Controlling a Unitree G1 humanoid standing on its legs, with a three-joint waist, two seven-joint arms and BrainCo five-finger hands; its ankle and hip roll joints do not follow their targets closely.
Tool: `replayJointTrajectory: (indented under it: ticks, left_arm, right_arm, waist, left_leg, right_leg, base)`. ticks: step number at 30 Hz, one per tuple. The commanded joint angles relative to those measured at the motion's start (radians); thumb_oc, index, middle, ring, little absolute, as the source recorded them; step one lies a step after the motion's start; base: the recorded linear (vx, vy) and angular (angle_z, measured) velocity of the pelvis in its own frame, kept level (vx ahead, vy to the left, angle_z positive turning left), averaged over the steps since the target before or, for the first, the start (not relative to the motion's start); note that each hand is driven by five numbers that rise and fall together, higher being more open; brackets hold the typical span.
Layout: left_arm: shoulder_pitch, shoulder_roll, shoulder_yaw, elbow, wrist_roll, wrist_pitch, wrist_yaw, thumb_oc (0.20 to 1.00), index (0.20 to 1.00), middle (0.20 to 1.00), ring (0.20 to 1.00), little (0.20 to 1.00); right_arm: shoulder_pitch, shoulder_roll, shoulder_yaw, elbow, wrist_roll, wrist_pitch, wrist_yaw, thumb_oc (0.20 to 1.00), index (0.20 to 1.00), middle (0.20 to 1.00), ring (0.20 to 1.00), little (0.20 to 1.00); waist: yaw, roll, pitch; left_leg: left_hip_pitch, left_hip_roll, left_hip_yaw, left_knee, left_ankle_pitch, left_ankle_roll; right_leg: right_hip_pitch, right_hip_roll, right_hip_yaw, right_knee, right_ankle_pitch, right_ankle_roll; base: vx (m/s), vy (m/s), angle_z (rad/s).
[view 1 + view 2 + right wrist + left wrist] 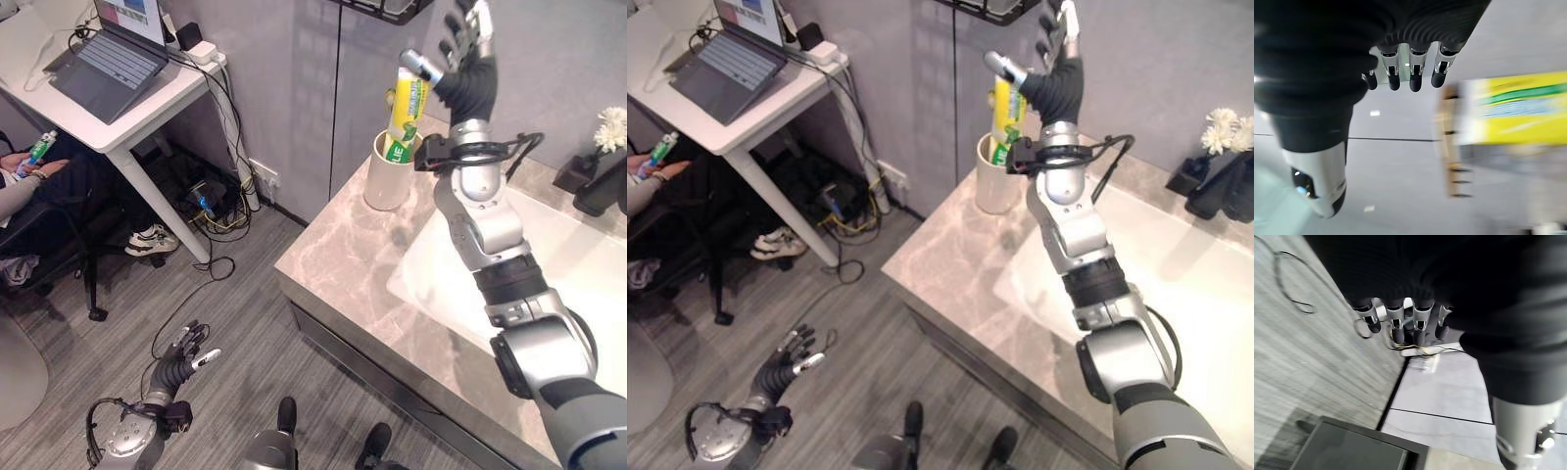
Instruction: Put brush and paste in cup on sink, flatten towel.
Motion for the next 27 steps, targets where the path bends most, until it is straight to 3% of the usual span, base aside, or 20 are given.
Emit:
replayJointTrajectory:
  ticks: [1, 4, 7, 12, 13, 15, 17, 22, 27]
  left_arm:
    - [-0.001, 0.045, -0.001, -0.13, 0.024, -0.084, 0.024, 1.0, 1.0, 1.0, 1.0, 1.0]
    - [-0.021, 0.038, 0.096, -0.293, 0.023, -0.135, 0.045, 1.0, 1.0, 1.0, 1.0, 1.0]
    - [-0.03, 0.033, 0.112, -0.316, 0.017, -0.145, 0.047, 1.0, 1.0, 1.0, 1.0, 1.0]
    - [-0.067, 0.01, 0.209, -0.392, 0.039, -0.182, 0.06, 1.0, 1.0, 1.0, 1.0, 1.0]
    - [-0.069, 0.007, 0.233, -0.396, 0.053, -0.186, 0.06, 0.878, 0.878, 0.878, 0.878, 0.878]
    - [-0.066, 0.002, 0.241, -0.388, 0.054, -0.184, 0.059, 0.573, 0.573, 0.573, 0.573, 0.573]
    - [-0.066, -0.003, 0.259, -0.373, 0.076, -0.183, 0.061, 0.2, 0.2, 0.2, 0.2, 0.2]
    - [-0.066, -0.005, 0.287, -0.293, 0.117, -0.17, 0.073, 0.2, 0.2, 0.2, 0.2, 0.2]
    - [-0.119, -0.012, 0.27, -0.213, 0.1, -0.149, 0.084, 0.2, 0.2, 0.2, 0.2, 0.2]
  right_arm:
    - [-0.01, -0.023, -0.041, -0.09, -0.076, -0.079, -0.02, 1.0, 1.0, 1.0, 1.0, 1.0]
    - [0.128, -0.073, -0.136, -0.302, -0.215, -0.101, -0.033, 1.0, 1.0, 1.0, 1.0, 1.0]
    - [0.176, -0.084, -0.164, -0.349, -0.249, -0.103, -0.035, 1.0, 1.0, 1.0, 1.0, 1.0]
    - [0.432, -0.131, -0.387, -0.521, -0.398, -0.128, -0.071, 1.0, 1.0, 1.0, 1.0, 1.0]
    - [0.524, -0.151, -0.483, -0.559, -0.475, -0.124, -0.101, 1.0, 1.0, 1.0, 1.0, 1.0]
    - [0.573, -0.153, -0.536, -0.576, -0.503, -0.123, -0.113, 1.0, 1.0, 1.0, 1.0, 1.0]
    - [0.645, -0.16, -0.623, -0.575, -0.53, -0.124, -0.14, 1.0, 1.0, 1.0, 1.0, 1.0]
    - [0.814, -0.156, -0.809, -0.49, -0.558, -0.105, -0.214, 1.0, 1.0, 1.0, 1.0, 1.0]
    - [0.92, -0.073, -0.911, -0.33, -0.474, -0.095, -0.282, 1.0, 1.0, 1.0, 1.0, 1.0]
  waist:
    - [0.0, -0.035, -0.031]
    - [-0.034, -0.026, -0.036]
    - [-0.044, -0.027, -0.038]
    - [-0.121, -0.018, -0.045]
    - [-0.151, -0.018, -0.047]
    - [-0.164, -0.018, -0.049]
    - [-0.194, -0.018, -0.051]
    - [-0.256, -0.016, -0.059]
    - [-0.31, -0.007, -0.062]
  left_leg:
    - [-0.003, 0.004, -0.046, 0.006, -0.012, -0.013]
    - [0.012, 0.01, -0.03, 0.006, -0.023, -0.015]
    - [0.01, 0.011, -0.025, 0.006, -0.019, -0.015]
    - [0.018, 0.021, 0.003, 0.006, -0.028, -0.017]
    - [0.02, 0.024, 0.016, 0.006, -0.03, -0.017]
    - [0.023, 0.027, 0.025, 0.006, -0.032, -0.017]
    - [0.026, 0.03, 0.037, 0.006, -0.034, -0.017]
    - [0.036, 0.037, 0.076, 0.006, -0.042, -0.017]
    - [0.039, 0.045, 0.094, 0.006, -0.045, -0.022]
  right_leg:
    - [0.054, -0.067, 0.012, 0.009, 0.027, 0.043]
    - [0.052, -0.067, 0.031, 0.009, 0.023, 0.046]
    - [0.047, -0.068, 0.036, 0.009, 0.027, 0.045]
    - [0.026, -0.062, 0.073, 0.009, 0.03, 0.048]
    - [0.016, -0.058, 0.088, 0.009, 0.032, 0.05]
    - [0.012, -0.055, 0.098, 0.009, 0.033, 0.05]
    - [0.002, -0.051, 0.114, 0.009, 0.037, 0.052]
    - [-0.024, -0.041, 0.155, 0.009, 0.047, 0.058]
    - [-0.038, -0.031, 0.179, 0.009, 0.046, 0.056]
  base:
    - [0.0, 0.0, 0.0]
    - [0.0, 0.007, -0.01]
    - [-0.01, 0.004, -0.11]
    - [-0.01, 0.017, -0.17]
    - [-0.02, 0.025, -0.29]
    - [0.0, 0.019, -0.3]
    - [0.01, 0.008, -0.38]
    - [0.01, 0.011, -0.26]
    - [0.0, -0.006, -0.23]
